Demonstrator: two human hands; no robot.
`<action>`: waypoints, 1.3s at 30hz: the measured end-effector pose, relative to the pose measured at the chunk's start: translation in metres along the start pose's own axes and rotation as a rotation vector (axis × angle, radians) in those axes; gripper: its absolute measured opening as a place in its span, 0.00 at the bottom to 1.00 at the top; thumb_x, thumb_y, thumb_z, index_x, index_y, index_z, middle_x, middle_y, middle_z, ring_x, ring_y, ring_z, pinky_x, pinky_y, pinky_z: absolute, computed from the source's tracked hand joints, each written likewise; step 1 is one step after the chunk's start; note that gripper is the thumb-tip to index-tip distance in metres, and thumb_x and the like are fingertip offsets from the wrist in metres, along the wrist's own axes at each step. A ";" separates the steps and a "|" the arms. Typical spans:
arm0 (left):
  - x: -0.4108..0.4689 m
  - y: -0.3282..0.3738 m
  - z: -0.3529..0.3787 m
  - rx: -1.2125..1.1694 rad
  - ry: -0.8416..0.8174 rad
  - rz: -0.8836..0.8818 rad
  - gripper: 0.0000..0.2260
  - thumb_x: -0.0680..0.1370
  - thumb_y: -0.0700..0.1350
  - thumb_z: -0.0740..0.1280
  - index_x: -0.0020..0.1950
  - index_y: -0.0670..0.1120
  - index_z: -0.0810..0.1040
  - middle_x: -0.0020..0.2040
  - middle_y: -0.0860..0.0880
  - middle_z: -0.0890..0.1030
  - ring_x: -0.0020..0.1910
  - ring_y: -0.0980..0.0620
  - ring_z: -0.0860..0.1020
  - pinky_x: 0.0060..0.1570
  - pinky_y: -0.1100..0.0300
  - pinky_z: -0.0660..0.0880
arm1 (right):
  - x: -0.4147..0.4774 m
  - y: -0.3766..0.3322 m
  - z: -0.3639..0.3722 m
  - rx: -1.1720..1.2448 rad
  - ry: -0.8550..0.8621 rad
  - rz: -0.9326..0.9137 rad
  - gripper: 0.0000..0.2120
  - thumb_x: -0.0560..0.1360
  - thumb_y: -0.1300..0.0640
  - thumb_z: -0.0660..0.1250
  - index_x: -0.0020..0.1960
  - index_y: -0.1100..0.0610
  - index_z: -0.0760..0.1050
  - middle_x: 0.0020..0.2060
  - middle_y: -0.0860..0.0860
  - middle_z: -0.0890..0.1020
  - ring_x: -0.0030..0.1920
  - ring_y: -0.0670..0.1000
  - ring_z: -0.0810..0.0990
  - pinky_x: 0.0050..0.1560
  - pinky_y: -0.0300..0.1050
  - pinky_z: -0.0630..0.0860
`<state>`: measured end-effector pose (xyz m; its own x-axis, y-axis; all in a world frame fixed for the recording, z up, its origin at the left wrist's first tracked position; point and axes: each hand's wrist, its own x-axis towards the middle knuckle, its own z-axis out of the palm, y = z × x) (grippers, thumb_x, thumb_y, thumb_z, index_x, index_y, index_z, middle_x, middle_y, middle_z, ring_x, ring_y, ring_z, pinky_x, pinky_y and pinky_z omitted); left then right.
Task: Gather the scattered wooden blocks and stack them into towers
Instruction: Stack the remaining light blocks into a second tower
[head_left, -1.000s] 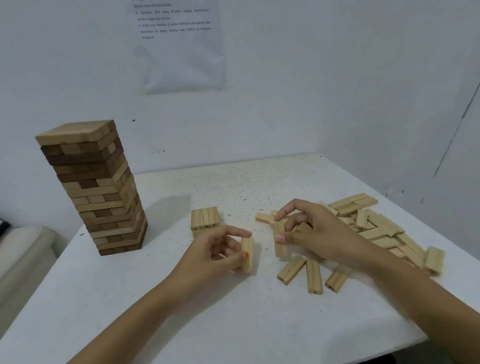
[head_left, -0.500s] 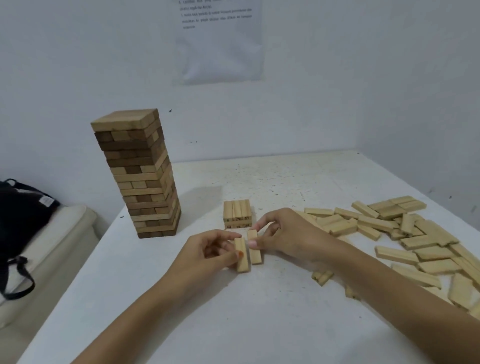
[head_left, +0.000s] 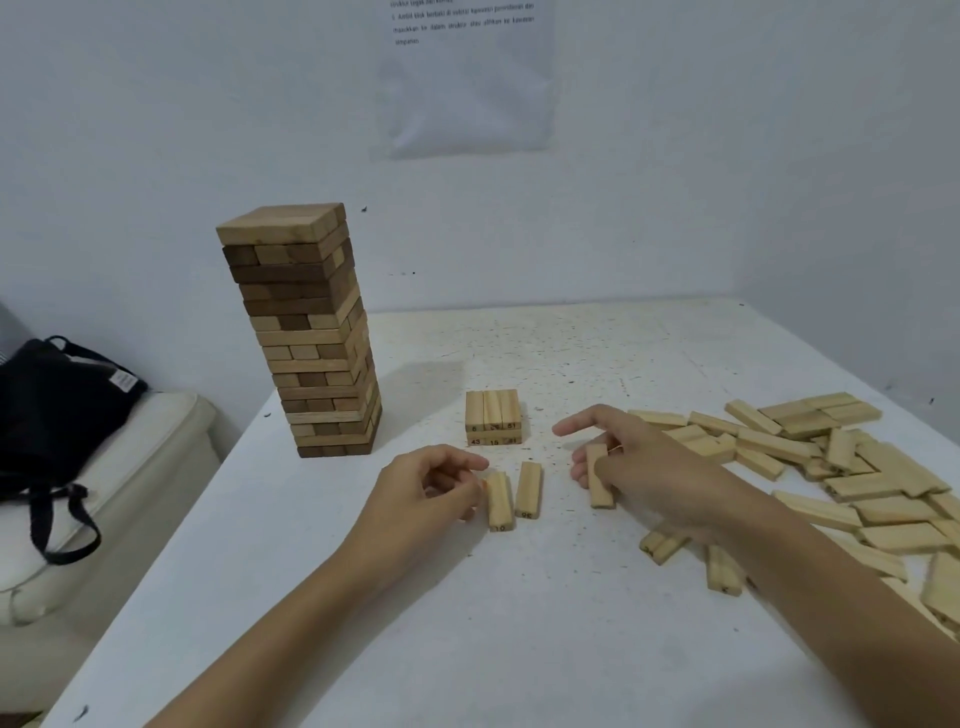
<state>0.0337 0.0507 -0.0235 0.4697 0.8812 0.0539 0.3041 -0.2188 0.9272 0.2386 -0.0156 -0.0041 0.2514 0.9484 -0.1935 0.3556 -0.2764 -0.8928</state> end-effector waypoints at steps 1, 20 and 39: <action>-0.001 0.000 0.000 -0.015 0.013 -0.013 0.07 0.76 0.37 0.66 0.48 0.47 0.82 0.39 0.48 0.80 0.36 0.57 0.78 0.37 0.71 0.73 | 0.000 0.002 -0.002 -0.040 -0.001 -0.014 0.23 0.75 0.72 0.56 0.55 0.47 0.76 0.45 0.52 0.79 0.51 0.59 0.80 0.58 0.59 0.75; 0.004 -0.010 0.007 0.070 -0.017 0.121 0.08 0.75 0.42 0.71 0.54 0.49 0.82 0.48 0.51 0.79 0.42 0.59 0.78 0.44 0.68 0.75 | -0.001 0.005 0.017 -0.130 0.093 -0.153 0.13 0.73 0.63 0.72 0.52 0.49 0.75 0.40 0.49 0.79 0.37 0.47 0.80 0.50 0.53 0.81; 0.001 -0.011 0.005 -0.004 -0.084 0.108 0.26 0.62 0.52 0.78 0.58 0.50 0.78 0.48 0.50 0.80 0.42 0.58 0.77 0.43 0.66 0.75 | -0.012 -0.003 0.014 -0.495 -0.129 -0.365 0.32 0.70 0.59 0.70 0.67 0.38 0.61 0.58 0.39 0.69 0.57 0.38 0.64 0.52 0.32 0.68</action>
<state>0.0348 0.0518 -0.0353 0.5673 0.8144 0.1221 0.2447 -0.3083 0.9193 0.2216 -0.0242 -0.0048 -0.0649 0.9978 0.0134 0.7804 0.0592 -0.6225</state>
